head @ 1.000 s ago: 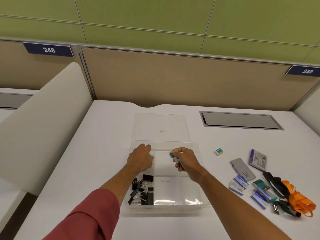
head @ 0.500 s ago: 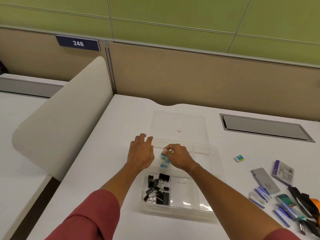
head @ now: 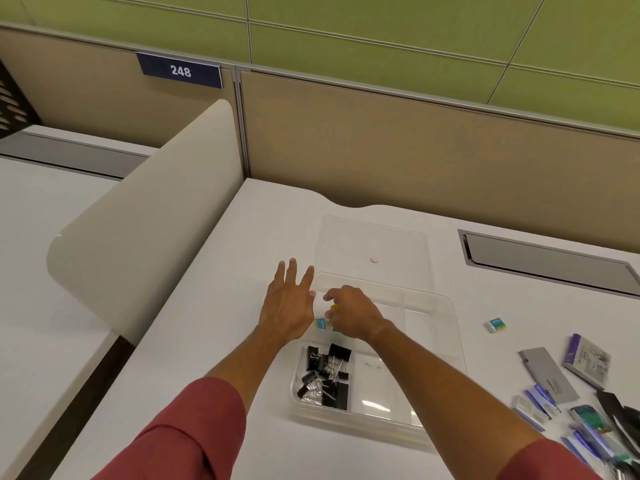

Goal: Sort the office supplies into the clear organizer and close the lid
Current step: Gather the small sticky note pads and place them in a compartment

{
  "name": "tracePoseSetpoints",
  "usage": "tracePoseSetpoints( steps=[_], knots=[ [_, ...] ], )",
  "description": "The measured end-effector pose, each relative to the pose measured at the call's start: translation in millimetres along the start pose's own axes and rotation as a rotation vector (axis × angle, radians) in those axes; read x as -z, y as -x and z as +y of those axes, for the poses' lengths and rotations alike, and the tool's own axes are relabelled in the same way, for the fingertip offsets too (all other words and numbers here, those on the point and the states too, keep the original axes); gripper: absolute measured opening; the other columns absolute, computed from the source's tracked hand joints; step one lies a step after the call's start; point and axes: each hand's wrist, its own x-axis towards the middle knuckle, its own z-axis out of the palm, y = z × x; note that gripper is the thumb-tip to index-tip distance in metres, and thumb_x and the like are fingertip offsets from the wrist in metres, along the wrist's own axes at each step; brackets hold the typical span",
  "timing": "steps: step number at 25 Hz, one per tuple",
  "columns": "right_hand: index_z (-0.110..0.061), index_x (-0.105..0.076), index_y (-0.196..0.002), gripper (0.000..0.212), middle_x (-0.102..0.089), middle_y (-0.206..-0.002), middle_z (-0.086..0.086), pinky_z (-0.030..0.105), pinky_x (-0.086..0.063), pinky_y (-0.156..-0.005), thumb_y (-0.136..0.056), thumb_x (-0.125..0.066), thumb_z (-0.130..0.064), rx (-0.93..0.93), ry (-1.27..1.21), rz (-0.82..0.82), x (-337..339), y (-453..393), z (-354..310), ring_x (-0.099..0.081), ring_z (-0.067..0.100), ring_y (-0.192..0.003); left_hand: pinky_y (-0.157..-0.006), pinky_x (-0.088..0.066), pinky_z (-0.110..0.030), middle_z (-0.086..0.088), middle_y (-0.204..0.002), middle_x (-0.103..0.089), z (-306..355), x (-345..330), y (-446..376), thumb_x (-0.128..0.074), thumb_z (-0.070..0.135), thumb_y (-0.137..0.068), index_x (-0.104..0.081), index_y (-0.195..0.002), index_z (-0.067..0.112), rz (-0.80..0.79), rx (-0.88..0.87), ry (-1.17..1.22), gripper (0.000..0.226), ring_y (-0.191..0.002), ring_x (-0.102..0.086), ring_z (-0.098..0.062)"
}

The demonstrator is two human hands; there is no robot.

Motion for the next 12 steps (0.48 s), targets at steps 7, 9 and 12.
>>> tracePoseSetpoints(
  steps=[7,9,12],
  knots=[
    [-0.021,-0.058,-0.123,0.051,-0.051,-0.127,0.009,0.035,-0.037,-0.102,-0.078,-0.077,-0.032,-0.022,-0.182,0.068,4,1,2,-0.04,0.024,-0.124,-0.118,-0.014,-0.046,-0.014,-0.161,-0.001,2,0,1,-0.032,0.045,-0.099,-0.006,-0.153,0.024,-0.024,0.0,-0.055,0.063,-0.148,0.002,-0.035],
    [-0.021,-0.056,-0.124,0.054,-0.05,-0.131,0.007,0.034,-0.036,-0.103,-0.076,-0.078,-0.03,-0.026,-0.26,0.086,6,2,0,-0.04,0.024,-0.126,-0.118,-0.012,-0.046,-0.014,-0.161,-0.001,1,1,2,-0.033,0.045,-0.099,-0.006,-0.153,0.025,-0.017,-0.007,-0.056,0.064,-0.148,0.002,-0.036],
    [-0.02,-0.049,-0.132,0.061,-0.047,-0.136,0.005,0.025,-0.032,-0.1,-0.076,-0.075,-0.024,0.017,-0.257,0.115,9,11,2,-0.04,0.021,-0.129,-0.118,-0.01,-0.048,-0.015,-0.161,-0.002,1,3,4,-0.036,0.043,-0.098,-0.008,-0.153,0.023,-0.015,-0.024,-0.042,0.065,-0.147,0.002,-0.037]
  ],
)
